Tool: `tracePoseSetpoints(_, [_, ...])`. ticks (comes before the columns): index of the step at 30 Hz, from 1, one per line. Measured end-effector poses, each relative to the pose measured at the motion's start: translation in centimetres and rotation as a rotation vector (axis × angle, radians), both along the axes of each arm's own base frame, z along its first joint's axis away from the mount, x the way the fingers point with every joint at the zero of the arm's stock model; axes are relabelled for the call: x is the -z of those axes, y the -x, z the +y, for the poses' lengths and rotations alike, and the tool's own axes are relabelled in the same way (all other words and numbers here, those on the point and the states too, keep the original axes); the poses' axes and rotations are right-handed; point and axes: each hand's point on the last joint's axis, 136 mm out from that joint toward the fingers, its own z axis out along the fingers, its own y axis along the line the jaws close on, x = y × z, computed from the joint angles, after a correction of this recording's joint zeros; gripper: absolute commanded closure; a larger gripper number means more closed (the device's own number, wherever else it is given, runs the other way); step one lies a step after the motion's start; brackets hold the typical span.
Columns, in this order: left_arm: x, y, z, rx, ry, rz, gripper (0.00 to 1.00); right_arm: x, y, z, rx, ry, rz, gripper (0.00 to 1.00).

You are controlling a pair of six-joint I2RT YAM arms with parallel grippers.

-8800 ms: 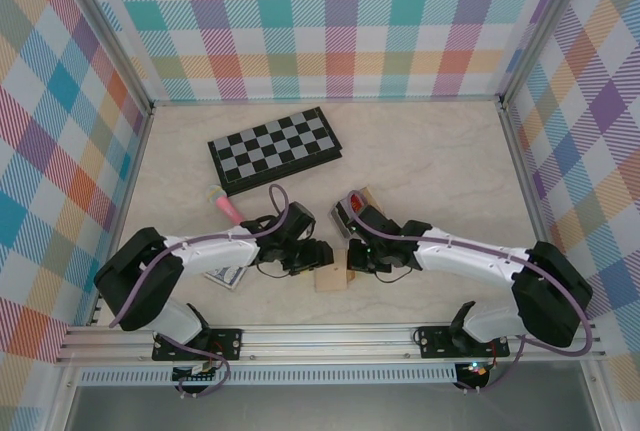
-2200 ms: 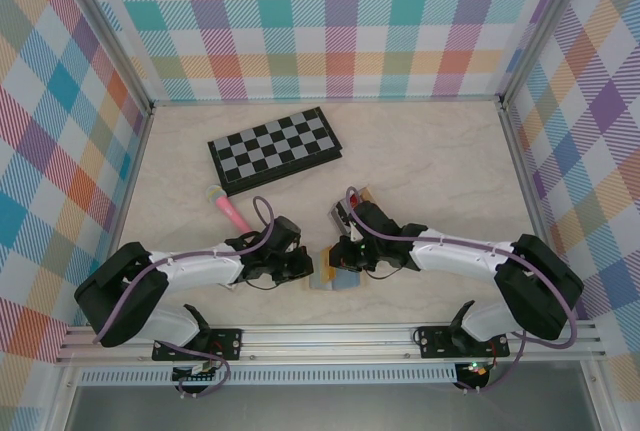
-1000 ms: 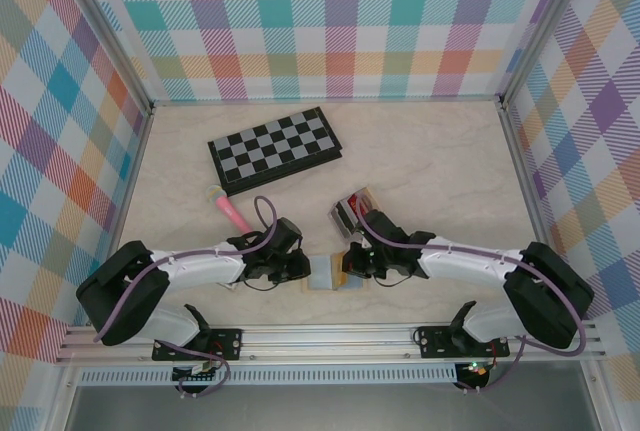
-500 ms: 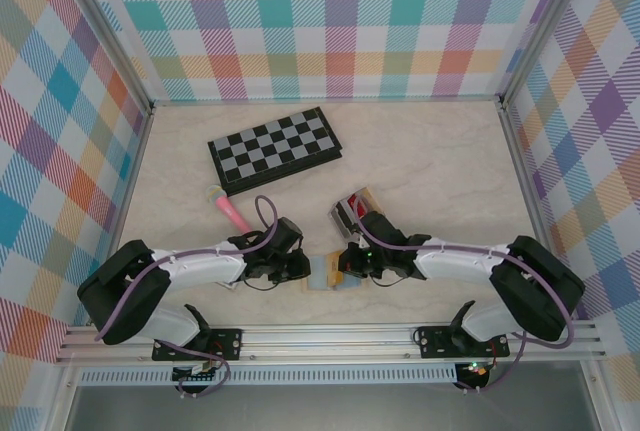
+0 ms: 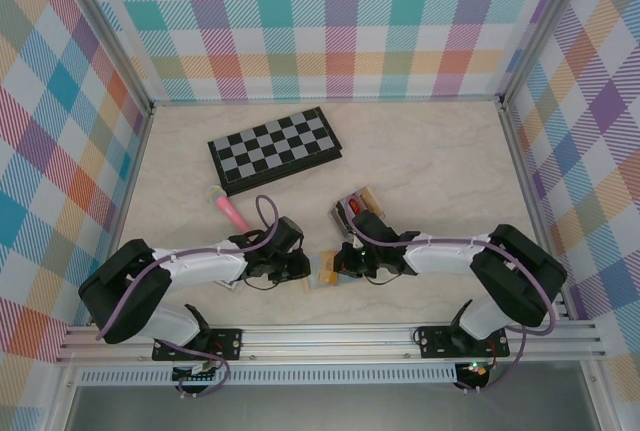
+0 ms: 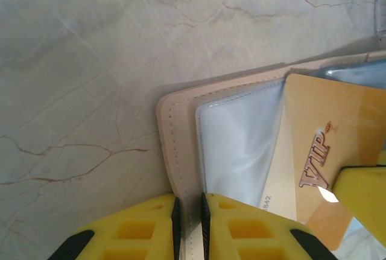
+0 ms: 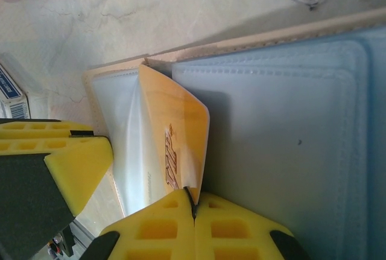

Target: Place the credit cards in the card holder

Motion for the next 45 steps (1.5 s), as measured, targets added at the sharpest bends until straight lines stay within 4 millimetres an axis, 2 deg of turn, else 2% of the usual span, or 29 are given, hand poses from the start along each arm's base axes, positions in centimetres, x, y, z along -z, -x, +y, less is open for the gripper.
tracePoseSetpoints(7, [-0.1, 0.0, 0.0, -0.001, 0.0, -0.003, 0.83, -0.9, 0.0, -0.1, -0.027, 0.006, -0.025, 0.96])
tracePoseSetpoints(18, [0.0, -0.1, 0.0, -0.001, 0.001, -0.004, 0.84, -1.5, 0.9, -1.8, -0.036, 0.028, -0.007, 0.96])
tracePoseSetpoints(35, [-0.1, -0.2, -0.2, -0.001, 0.0, -0.002, 0.85, -1.4, 1.5, -0.3, -0.102, -0.042, 0.037, 0.96])
tracePoseSetpoints(45, [-0.1, -0.2, -0.2, -0.001, 0.0, -0.004, 0.85, -0.6, 1.2, 0.4, -0.128, -0.007, 0.076, 0.84])
